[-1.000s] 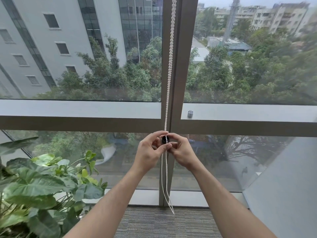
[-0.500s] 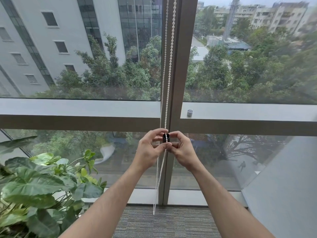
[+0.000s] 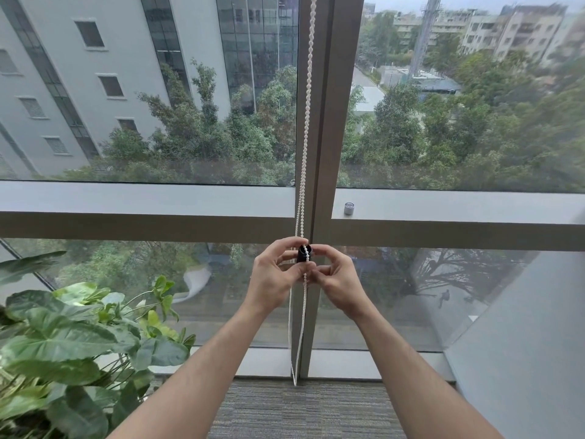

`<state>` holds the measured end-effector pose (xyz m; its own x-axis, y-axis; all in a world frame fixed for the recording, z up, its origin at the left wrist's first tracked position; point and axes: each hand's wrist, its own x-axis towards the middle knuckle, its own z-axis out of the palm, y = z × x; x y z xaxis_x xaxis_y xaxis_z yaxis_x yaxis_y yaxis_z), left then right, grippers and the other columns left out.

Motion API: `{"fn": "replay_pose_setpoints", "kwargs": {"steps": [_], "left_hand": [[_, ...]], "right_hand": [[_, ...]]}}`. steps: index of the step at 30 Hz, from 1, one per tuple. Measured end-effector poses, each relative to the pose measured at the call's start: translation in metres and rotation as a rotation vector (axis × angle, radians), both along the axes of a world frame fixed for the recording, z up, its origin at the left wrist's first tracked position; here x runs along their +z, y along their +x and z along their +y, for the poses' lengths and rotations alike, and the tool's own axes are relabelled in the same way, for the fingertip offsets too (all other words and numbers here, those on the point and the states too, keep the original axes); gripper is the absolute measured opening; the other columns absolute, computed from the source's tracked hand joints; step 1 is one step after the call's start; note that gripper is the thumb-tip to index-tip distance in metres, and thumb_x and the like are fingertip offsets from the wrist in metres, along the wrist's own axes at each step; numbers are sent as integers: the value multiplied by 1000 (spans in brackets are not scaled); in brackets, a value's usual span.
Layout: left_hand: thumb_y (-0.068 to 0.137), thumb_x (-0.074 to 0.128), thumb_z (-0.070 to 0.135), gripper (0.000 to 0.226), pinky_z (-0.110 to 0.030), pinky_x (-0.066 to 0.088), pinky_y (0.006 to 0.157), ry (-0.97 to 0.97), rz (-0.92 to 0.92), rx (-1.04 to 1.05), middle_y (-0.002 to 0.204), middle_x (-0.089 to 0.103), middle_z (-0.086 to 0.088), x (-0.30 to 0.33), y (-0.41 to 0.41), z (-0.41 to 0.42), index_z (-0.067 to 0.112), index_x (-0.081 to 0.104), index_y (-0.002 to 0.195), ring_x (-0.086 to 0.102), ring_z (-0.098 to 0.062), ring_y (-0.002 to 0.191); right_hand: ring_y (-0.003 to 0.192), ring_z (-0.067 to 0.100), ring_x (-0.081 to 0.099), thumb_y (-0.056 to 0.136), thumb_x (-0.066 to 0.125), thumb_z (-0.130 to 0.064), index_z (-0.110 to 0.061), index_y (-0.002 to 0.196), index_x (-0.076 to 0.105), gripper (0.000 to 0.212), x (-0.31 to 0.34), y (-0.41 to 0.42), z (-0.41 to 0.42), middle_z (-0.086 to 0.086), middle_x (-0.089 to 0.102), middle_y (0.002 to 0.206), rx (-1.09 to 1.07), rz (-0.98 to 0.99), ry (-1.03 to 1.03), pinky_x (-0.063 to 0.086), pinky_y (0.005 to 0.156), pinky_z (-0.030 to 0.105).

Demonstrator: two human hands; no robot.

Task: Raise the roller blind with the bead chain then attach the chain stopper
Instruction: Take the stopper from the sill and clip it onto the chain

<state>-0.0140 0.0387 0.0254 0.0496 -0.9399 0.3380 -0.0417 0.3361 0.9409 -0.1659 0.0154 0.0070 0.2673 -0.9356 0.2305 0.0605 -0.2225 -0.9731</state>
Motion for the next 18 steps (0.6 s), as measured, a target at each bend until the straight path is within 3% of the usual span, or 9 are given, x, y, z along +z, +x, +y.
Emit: {"fn": "replay_pose_setpoints", "kwargs": {"steps": [7, 13, 18], "left_hand": [[74, 85, 15, 40, -28, 58, 81, -21, -56, 27, 102, 74, 8, 0, 1, -3, 32, 70, 107, 72, -16, 96], [70, 88, 18, 43, -22, 56, 76, -8, -60, 41, 98, 72, 15, 1, -2, -5, 39, 70, 103, 71, -11, 91], [71, 88, 19, 43, -19, 55, 75, -12, -79, 41, 97, 72, 15, 1, -2, -5, 39, 70, 104, 70, -10, 90]], "right_hand": [[82, 11, 67, 75, 84, -25, -26, 112, 67, 40, 6, -10, -5, -3, 72, 92, -52, 36, -13, 55, 75, 26], [73, 16, 65, 83, 70, -13, -25, 99, 70, 19, 7, -21, -36, 9, 69, 90, -242, 103, 114, 57, 65, 32], [81, 16, 65, 87, 66, -16, -22, 114, 59, 29, 12, -28, -74, 0, 66, 91, -481, 243, 171, 59, 80, 46]]}}
